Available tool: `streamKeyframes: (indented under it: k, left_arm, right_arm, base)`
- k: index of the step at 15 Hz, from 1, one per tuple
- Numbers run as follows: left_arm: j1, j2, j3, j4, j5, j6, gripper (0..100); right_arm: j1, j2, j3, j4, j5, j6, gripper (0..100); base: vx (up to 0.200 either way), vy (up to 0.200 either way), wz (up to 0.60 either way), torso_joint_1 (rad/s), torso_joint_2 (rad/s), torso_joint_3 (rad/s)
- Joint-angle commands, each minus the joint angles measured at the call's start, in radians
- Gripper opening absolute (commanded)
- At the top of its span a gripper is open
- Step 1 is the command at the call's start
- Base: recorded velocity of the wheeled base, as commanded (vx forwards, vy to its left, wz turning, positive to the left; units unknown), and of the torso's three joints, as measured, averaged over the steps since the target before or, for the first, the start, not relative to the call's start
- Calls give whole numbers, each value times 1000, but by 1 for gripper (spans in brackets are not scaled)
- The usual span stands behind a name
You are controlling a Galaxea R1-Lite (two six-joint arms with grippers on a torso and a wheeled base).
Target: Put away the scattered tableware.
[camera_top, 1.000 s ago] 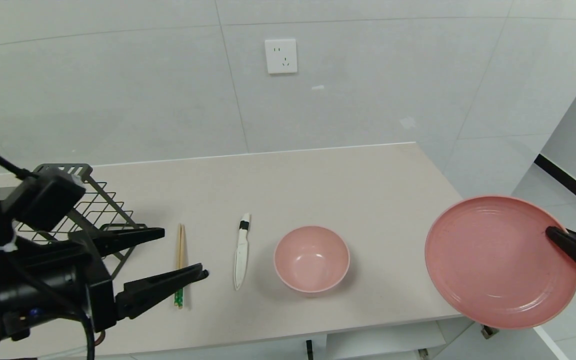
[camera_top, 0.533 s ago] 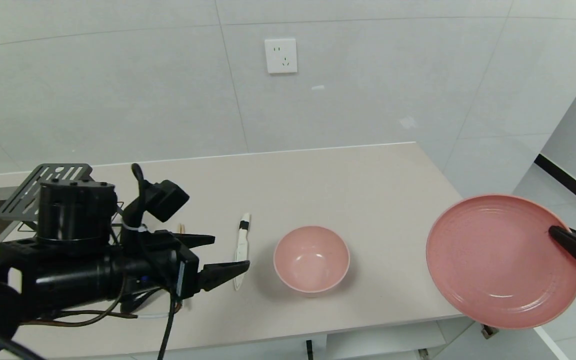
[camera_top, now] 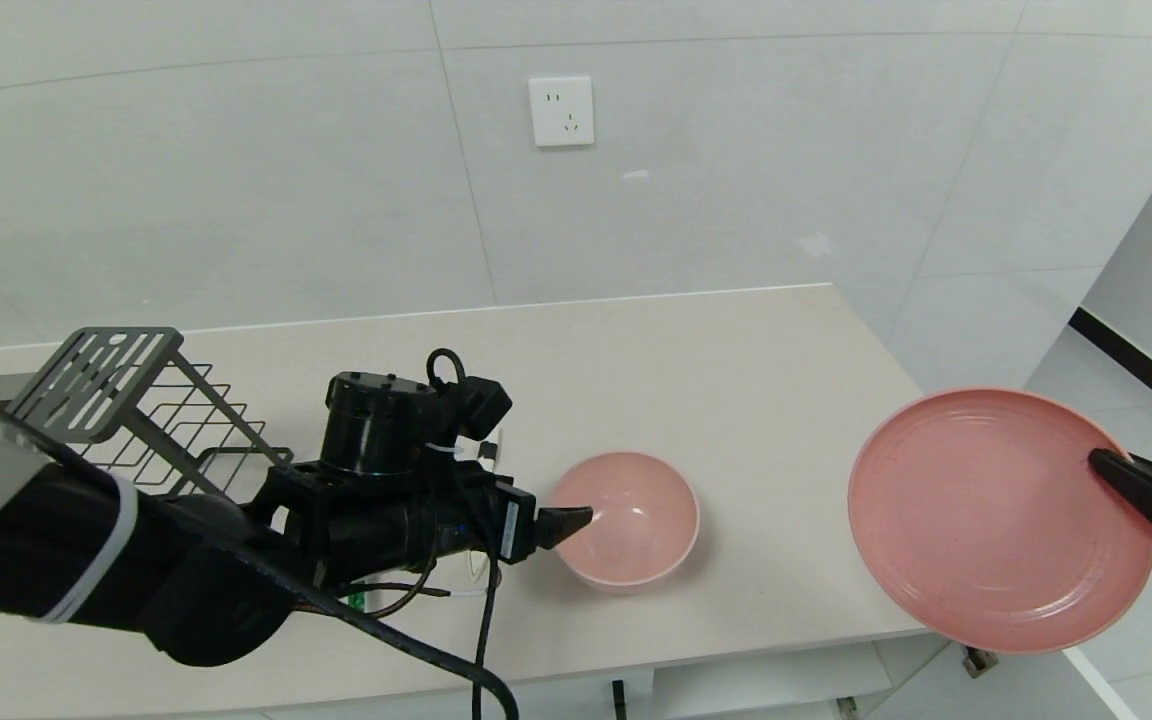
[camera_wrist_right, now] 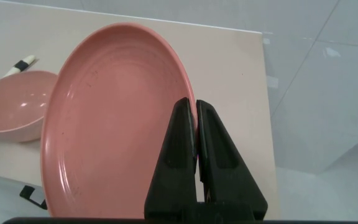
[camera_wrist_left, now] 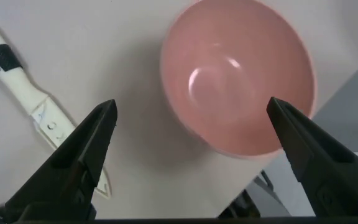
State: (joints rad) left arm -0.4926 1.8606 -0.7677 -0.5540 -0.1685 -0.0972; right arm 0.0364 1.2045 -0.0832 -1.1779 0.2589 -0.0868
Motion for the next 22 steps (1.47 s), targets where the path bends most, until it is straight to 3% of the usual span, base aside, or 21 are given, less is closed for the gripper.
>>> streamKeyframes:
  k: [1,8,9,12,13,14,19,22]
  left_arm:
    - [-4,66,-30,0,37,1,100]
    - [-26,186,-65,-103,104,-4,100]
    - [-26,193,-65,-107,104,-18,100]
    - [-55,196,-38,-110,103,-108,100]
    - [-57,199,-32,-110,103,-108,100]
    - [-58,198,-27,-110,104,-110,0]
    - [-57,101,-12,-112,101,-107,0]
    - [-57,5,5,-181,103,-27,0]
  right_arm:
    - [0,7,0,0,0,-1,0]
    - [0,14,-1,0,0,-1,0]
    - [0,14,-1,0,0,-1,0]
    - [0,14,-3,0,0,-1,0]
    - [0,15,-6,0,0,-1,0]
    - [0,15,-10,0,0,-1,0]
    - [0,12,-9,0,0,-1,0]
    - [0,3,-1,1,0,-1,0]
  base:
    - [0,0,0,0,0,0]
    - [0,0,0,0,0,0]
    - [0,0,0,0,0,0]
    - [0,0,0,0,0,0]
    - [0,0,0,0,0,0]
    - [0,0,0,0,0,0]
    - [0,0,0,0,0,0]
    - [0,0,0,0,0,0]
